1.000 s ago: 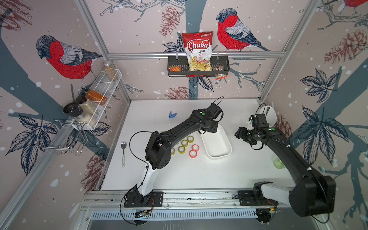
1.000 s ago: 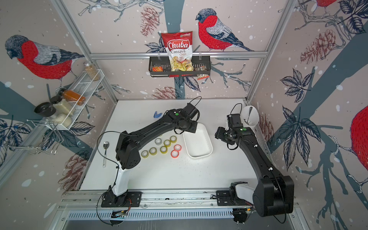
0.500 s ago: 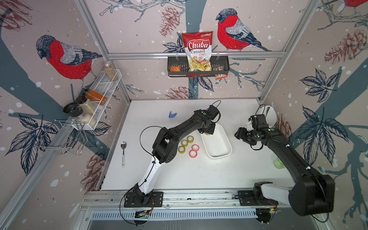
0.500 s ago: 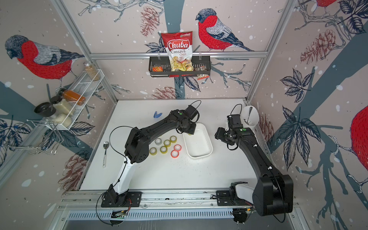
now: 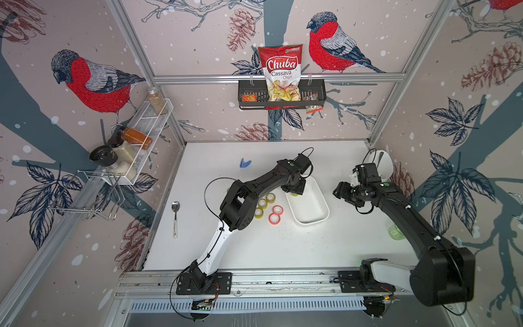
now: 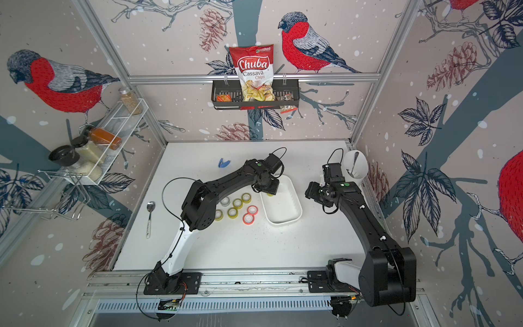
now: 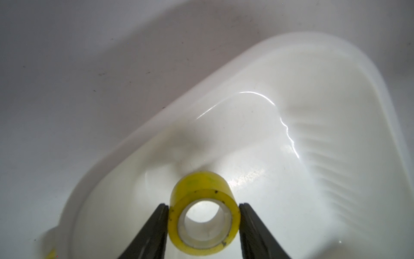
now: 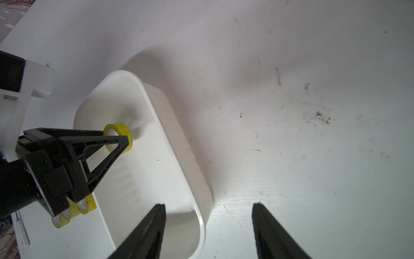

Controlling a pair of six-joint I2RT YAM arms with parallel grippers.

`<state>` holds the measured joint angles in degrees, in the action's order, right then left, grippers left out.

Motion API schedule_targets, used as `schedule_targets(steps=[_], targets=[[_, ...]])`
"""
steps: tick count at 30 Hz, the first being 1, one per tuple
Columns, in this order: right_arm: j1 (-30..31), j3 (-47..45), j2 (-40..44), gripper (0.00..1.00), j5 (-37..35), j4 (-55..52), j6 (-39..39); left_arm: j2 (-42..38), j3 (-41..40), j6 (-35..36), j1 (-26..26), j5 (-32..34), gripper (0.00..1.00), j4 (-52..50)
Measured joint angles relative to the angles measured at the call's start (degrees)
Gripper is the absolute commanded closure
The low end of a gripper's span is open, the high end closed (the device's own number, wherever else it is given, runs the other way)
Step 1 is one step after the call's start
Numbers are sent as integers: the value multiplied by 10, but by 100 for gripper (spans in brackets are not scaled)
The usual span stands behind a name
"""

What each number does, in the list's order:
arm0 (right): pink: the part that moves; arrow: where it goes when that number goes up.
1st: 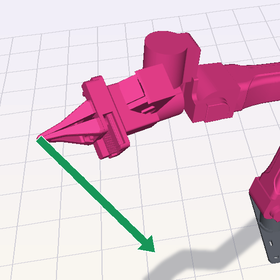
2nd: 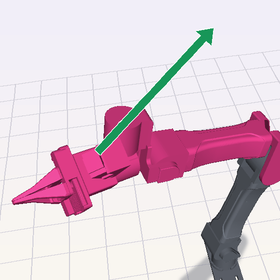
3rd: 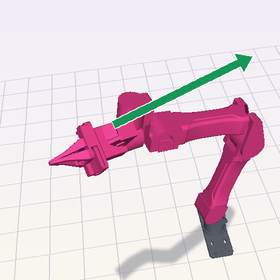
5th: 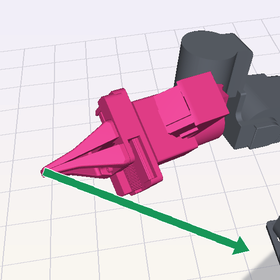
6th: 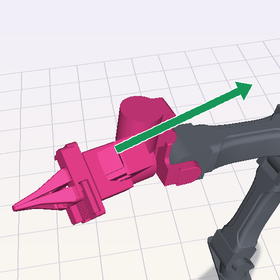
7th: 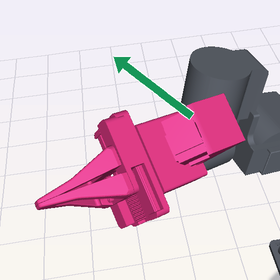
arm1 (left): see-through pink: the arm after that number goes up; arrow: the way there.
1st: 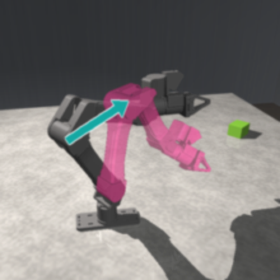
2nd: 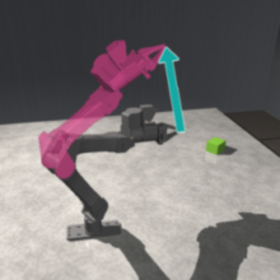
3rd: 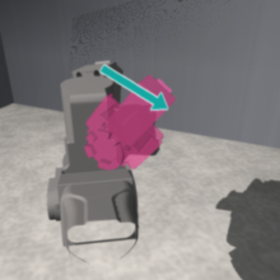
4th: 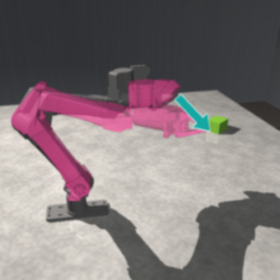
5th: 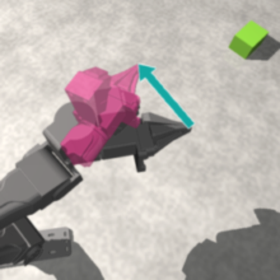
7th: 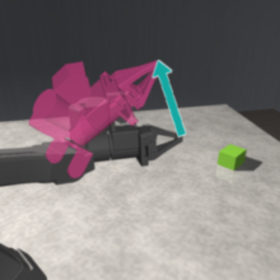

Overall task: Put the transparent tape into the storage box
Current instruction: Place the tape in the storage box, then pick up the tape from the center of the board.

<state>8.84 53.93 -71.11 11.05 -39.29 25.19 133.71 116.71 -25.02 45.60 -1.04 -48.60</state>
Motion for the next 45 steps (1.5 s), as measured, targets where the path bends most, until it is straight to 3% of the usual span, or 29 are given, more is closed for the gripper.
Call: schedule_targets(steps=[13,21,27,36,45], targets=[[12,5,6,30,-10,-1,-13,-9,14,9,0,0,40,-2],[134,70,-11,33,-66,-13,-40,-104,23,10,0,-3,36,-2],[219,116,-52,37,-93,-28,-42,-241,-146,9,-13,-2,35,17],[358,160,-128,40,-72,-33,-71,-460,-440,-21,-88,-4,34,61],[456,226,-240,45,-61,-37,-77,-595,-609,-35,-167,-50,35,99]])
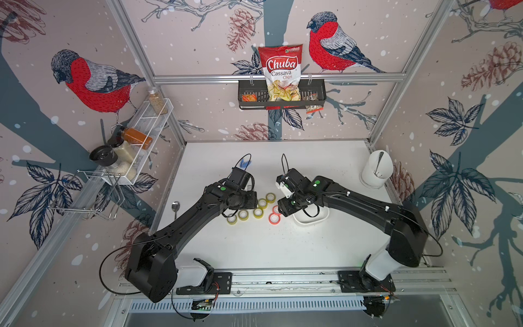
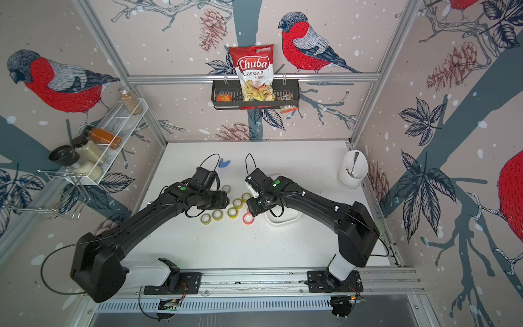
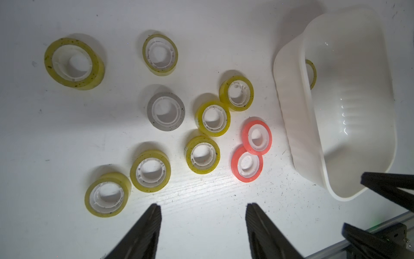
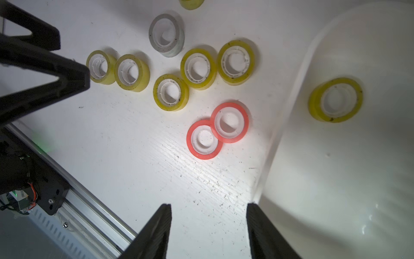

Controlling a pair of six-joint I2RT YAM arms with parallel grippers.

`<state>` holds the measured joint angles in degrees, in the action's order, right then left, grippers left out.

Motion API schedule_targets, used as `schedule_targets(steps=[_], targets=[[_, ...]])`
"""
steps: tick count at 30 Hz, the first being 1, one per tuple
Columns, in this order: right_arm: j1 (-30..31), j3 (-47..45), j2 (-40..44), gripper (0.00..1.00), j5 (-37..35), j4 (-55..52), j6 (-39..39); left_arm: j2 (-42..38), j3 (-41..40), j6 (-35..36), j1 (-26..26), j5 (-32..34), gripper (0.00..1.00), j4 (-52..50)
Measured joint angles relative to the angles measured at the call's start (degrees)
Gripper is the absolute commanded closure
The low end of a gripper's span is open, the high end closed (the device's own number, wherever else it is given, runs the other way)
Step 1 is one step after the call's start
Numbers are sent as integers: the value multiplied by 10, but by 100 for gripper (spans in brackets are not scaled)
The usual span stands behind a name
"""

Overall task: Put the transparent tape into the storage box
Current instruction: Pick up the tape from the center of the board.

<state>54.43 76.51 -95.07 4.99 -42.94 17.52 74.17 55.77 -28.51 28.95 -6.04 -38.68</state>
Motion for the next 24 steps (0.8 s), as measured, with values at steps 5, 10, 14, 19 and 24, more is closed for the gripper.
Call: schedule_targets(steps=[5,10,14,19,24], targets=[[23,40,-62,48,11,5,1,-34,-40,1,-13,-13,35,8],[31,79,-116,39,16,10,14,-69,-61,11,-35,-10,34,21],[37,109,-156,36,14,21,39,-89,-76,24,-54,2,33,29],[42,133,-196,31,-1,30,79,-91,-85,31,-65,7,34,35],[46,147,-228,28,-5,38,111,-97,-89,35,-69,16,34,37]])
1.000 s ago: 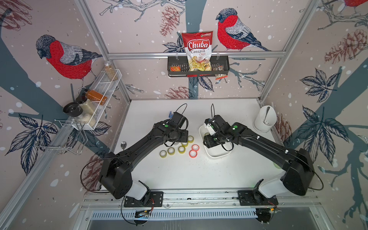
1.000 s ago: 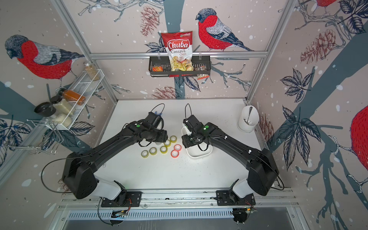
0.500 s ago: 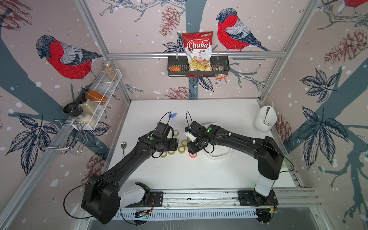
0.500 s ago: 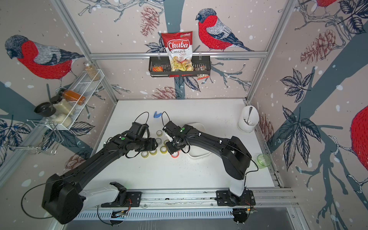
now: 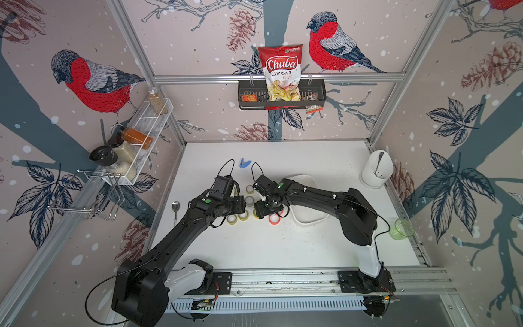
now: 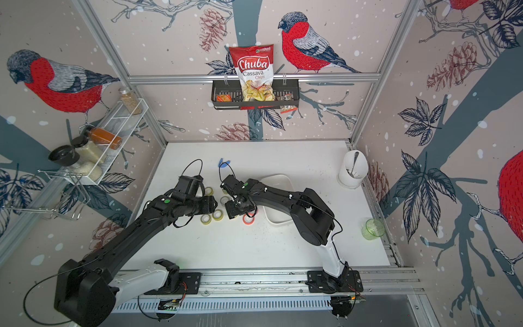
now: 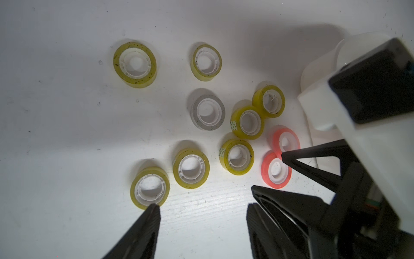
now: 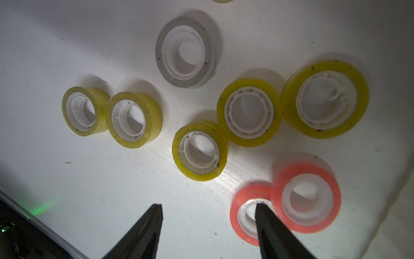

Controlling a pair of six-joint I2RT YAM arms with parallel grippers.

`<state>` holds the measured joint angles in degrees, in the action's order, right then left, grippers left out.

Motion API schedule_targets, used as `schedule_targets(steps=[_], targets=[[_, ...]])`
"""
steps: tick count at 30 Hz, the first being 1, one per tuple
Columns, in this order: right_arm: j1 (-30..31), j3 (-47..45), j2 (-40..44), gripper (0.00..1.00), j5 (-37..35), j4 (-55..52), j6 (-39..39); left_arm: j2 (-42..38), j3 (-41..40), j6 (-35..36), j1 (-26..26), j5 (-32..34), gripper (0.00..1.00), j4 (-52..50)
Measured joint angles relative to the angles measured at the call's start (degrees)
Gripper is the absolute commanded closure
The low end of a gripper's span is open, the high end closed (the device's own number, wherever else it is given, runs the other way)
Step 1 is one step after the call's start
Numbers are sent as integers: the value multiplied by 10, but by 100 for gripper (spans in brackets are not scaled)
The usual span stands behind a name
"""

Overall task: Put the transparent tape into the storage box
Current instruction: Pick up the tape from the center of the board.

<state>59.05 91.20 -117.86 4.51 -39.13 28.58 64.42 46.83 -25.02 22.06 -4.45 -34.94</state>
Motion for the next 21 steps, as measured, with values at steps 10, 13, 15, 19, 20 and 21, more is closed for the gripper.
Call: schedule_targets(steps=[10,13,15,19,20,21], targets=[[8,39,-54,32,-20,0,20,1,-8,-1,-1,0,35,3],[12,61,-70,31,-30,-3,28,0,-9,-1,-1,0,35,3],[15,76,-81,30,-33,-4,28,-4,-10,-3,-1,0,35,3],[19,99,-100,32,-45,-9,28,-7,-11,-7,-1,0,35,5],[20,103,-104,33,-46,-12,28,-7,-11,-7,-1,0,35,8],[20,107,-108,33,-48,-15,28,-7,-11,-9,-1,0,35,11]])
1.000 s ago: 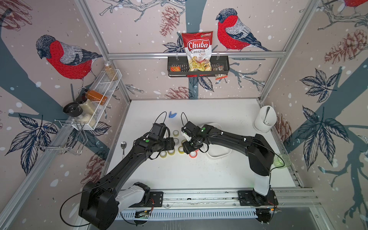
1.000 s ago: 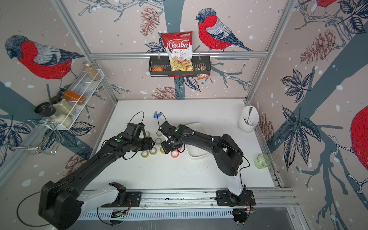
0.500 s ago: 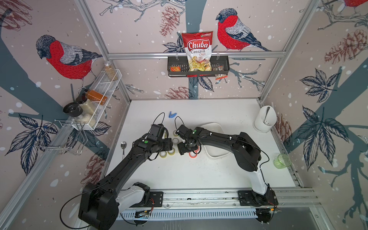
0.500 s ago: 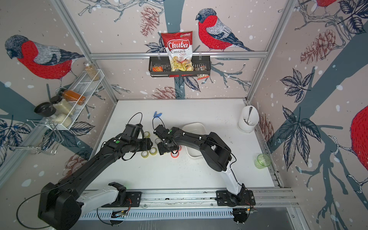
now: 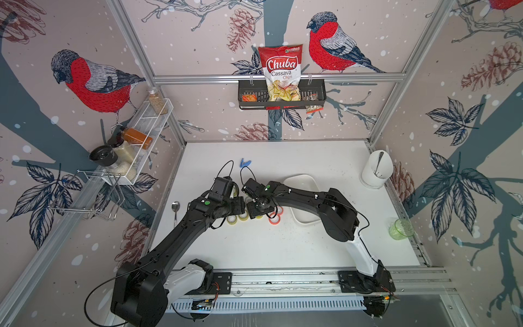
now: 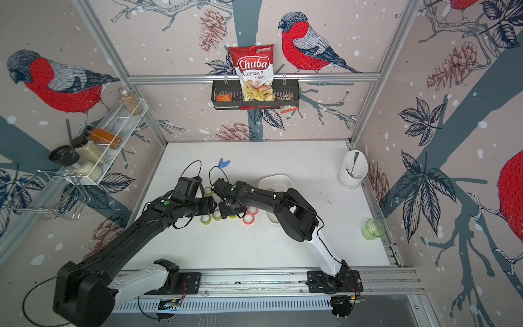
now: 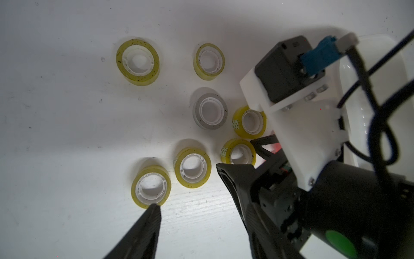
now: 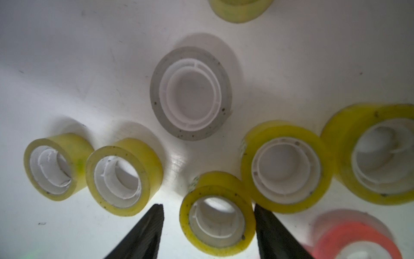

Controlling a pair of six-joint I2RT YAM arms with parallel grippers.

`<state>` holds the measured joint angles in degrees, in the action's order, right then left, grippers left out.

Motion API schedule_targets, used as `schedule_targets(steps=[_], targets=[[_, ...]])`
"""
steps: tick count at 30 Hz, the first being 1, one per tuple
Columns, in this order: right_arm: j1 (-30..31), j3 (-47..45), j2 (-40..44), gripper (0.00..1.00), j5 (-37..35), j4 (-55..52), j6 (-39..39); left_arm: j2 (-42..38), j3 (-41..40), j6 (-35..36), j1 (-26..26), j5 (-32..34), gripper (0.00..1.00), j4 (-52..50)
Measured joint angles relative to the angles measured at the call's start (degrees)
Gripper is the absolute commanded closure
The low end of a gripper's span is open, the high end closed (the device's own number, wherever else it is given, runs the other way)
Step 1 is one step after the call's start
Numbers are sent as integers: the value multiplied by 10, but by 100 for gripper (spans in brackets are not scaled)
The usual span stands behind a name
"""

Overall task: Put the transparent tape into the storage box
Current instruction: Pick up the tape from the center of the board.

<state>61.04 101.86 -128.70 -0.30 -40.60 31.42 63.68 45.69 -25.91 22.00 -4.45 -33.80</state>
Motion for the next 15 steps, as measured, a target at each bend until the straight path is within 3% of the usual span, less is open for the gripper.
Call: schedule_targets(steps=[15], targets=[[0,16,-15,45,-17,-20,0,4,-9,-11,0,0,35,6]])
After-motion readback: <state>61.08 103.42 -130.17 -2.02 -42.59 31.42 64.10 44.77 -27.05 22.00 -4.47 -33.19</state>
